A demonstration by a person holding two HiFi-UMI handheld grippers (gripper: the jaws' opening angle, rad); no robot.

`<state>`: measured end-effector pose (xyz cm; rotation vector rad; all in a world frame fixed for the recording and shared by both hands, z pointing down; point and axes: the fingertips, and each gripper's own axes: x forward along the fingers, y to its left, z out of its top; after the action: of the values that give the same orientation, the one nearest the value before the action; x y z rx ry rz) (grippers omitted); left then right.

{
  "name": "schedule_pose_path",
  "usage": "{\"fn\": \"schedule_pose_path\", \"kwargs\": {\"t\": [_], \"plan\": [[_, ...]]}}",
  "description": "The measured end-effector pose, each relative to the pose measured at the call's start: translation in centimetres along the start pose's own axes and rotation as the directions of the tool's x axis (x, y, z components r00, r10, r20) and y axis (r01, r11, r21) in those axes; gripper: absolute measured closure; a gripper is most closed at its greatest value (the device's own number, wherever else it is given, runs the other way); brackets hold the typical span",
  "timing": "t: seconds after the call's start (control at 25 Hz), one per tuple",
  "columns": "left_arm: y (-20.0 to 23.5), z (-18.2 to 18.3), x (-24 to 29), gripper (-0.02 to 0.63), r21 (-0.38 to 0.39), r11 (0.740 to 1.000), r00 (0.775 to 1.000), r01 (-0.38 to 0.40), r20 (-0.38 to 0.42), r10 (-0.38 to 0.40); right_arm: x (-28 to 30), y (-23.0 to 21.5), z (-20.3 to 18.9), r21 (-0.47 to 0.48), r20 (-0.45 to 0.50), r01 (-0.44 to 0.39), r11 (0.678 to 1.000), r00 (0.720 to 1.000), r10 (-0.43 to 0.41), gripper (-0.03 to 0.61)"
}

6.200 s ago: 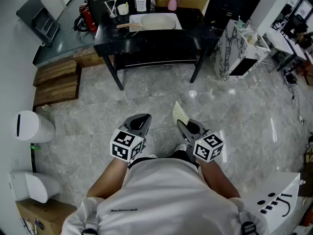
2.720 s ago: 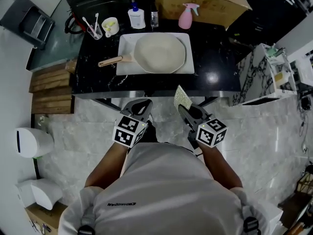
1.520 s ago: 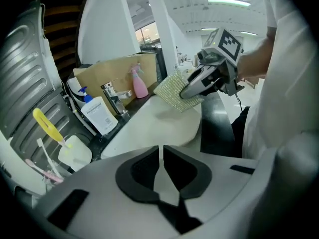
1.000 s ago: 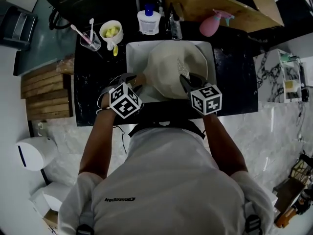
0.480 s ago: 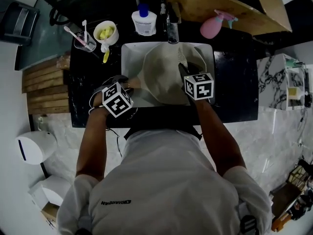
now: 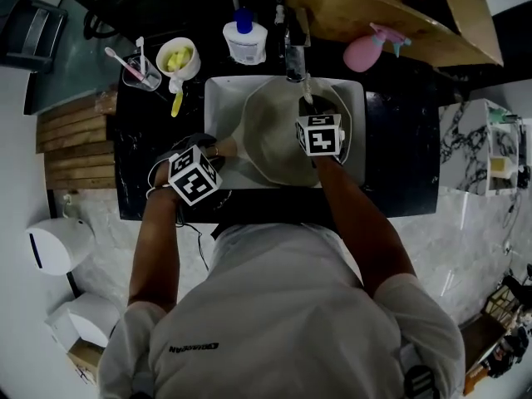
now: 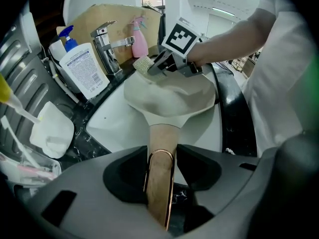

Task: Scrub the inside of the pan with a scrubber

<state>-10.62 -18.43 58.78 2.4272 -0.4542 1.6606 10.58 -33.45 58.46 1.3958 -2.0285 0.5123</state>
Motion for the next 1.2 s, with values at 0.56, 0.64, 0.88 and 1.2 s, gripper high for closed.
{"fn": "schedule_pose_path", "kwargs": {"t": [0.56,0.64,0.88,1.2], "plan": [[0.2,-0.3,0.4,0.425,0.024,0.999,1.0,-0.022,-0.001,0.022,4.2,3.0,1.1,-0.133,0.004,-0.112,0.985,0.993,0.114,0.491],[0.2,-0.4,0.4,0.425,0.024,0.999,1.0,-0.021,0.0,0.021,4.6,3.5,1.2,-0.142,0.0,-0.127,0.982,0.992,0.128,0.492],[0.3,-0.3,0.4,0.425,0.026,1.0,1.0,-0.016,0.004,0.016,5.0,6.5,1.9,-0.185,-0.002,-0.199,0.962,0.979,0.202,0.492],[0.3,-0.4,0.4,0.425,0.034,0.999,1.0,-0.021,0.012,0.02,5.5,9.4,1.4,-0.268,-0.033,-0.305,0.914,0.951,0.307,0.492]]}}
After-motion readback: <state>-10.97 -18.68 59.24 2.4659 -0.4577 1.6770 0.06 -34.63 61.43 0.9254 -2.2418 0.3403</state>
